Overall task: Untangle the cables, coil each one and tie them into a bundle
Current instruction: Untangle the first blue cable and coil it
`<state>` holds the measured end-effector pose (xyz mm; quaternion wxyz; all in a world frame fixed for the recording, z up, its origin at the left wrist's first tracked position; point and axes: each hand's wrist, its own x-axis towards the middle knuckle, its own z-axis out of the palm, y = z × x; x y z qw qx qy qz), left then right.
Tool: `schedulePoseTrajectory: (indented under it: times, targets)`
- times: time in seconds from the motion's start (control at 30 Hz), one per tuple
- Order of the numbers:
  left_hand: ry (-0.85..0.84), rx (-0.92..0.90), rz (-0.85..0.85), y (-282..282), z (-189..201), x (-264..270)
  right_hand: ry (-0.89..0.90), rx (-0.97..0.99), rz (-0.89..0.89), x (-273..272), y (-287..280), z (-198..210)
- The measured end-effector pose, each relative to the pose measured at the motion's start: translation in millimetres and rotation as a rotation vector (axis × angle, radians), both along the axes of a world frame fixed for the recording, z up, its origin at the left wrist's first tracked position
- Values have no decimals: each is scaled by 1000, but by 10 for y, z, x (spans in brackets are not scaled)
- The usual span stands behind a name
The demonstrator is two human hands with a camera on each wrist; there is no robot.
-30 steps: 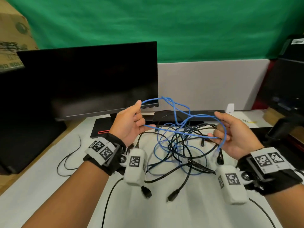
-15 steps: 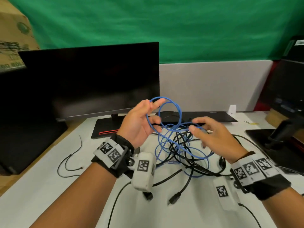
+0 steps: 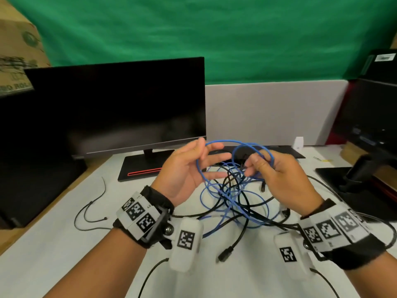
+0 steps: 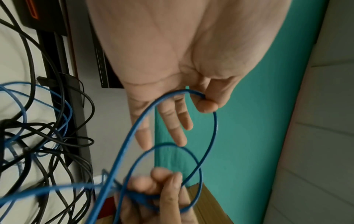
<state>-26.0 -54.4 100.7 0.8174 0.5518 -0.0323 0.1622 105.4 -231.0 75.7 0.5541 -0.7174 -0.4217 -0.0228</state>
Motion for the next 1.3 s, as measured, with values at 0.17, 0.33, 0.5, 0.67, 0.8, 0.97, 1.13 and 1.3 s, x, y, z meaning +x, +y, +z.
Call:
schedulePoseTrajectory:
  times: [0.17, 0.33, 0.5, 0.67, 0.8, 0.97, 1.13, 1.3]
  targets:
    - [-67, -53, 114, 210, 94, -386, 324, 146, 36, 21, -291, 129]
    - [37, 298, 361, 251, 37, -752, 706, 307, 108, -58, -569, 218]
    - [238, 796, 332, -51, -238, -971, 821, 418, 306, -374, -709, 237]
    - [247, 1142, 220, -581, -531, -1041, 732, 483, 387, -752, -695, 177]
    - [267, 1182, 184, -889, -615, -984, 791, 526, 528, -983, -677, 90]
    - [232, 1099, 381, -947, -523, -937, 832, 497, 562, -1133, -743, 71]
    - [202, 1020, 465, -839, -346, -1075, 479, 209, 302, -1050, -945, 83]
    - [232, 828, 434, -962, -287, -1103, 184, -280, 240, -1093, -984, -64]
